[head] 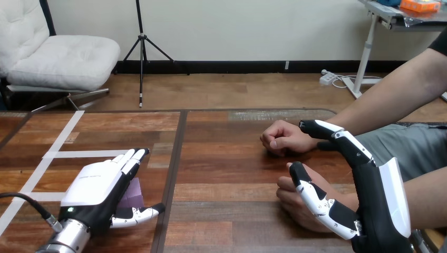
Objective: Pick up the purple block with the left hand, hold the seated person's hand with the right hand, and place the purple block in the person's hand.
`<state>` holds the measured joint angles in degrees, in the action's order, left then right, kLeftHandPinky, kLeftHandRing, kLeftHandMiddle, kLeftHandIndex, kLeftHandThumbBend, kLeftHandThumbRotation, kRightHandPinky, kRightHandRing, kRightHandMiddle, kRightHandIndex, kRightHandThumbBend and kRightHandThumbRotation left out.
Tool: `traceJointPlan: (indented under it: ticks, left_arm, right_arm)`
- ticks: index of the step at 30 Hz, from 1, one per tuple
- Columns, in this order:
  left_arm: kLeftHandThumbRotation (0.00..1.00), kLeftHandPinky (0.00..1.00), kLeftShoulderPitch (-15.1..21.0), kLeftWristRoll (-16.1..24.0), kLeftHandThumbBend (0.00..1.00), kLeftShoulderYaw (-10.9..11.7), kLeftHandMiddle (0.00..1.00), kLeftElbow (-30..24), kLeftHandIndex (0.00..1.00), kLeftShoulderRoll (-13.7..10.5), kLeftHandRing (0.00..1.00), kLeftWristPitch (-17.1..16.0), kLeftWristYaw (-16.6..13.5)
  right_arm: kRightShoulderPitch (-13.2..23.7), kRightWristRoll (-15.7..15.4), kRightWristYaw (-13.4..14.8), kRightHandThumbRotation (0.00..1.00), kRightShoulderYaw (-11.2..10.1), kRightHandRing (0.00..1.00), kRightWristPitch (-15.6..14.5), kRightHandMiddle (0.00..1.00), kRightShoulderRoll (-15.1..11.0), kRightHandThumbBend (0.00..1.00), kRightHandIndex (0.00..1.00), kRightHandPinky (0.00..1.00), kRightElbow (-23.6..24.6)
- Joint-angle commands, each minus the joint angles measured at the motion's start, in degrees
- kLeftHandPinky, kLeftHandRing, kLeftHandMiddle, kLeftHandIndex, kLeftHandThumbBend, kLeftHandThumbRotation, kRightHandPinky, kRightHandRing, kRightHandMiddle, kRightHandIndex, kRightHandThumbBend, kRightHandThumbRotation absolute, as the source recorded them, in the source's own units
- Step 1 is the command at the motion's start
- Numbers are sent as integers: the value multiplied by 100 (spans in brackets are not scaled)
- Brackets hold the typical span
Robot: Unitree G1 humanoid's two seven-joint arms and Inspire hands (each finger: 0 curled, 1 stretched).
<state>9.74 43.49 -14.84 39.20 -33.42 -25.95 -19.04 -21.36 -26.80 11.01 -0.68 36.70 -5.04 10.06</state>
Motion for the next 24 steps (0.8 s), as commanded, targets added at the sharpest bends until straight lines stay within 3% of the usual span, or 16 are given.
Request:
traceJointPlan:
  ticks: [1, 24]
  left_arm:
    - [60, 92, 475, 41, 61, -81, 97, 235, 97, 20, 94, 36, -222]
    - [65, 91, 903, -57, 61, -290, 98, 1164, 99, 155, 94, 17, -595]
  right_arm:
    - [184, 37, 17, 37, -38, 77, 13, 76, -88, 40, 74, 70, 265]
    - [128, 22, -34, 38, -57, 78, -53, 77, -101, 40, 74, 71, 324]
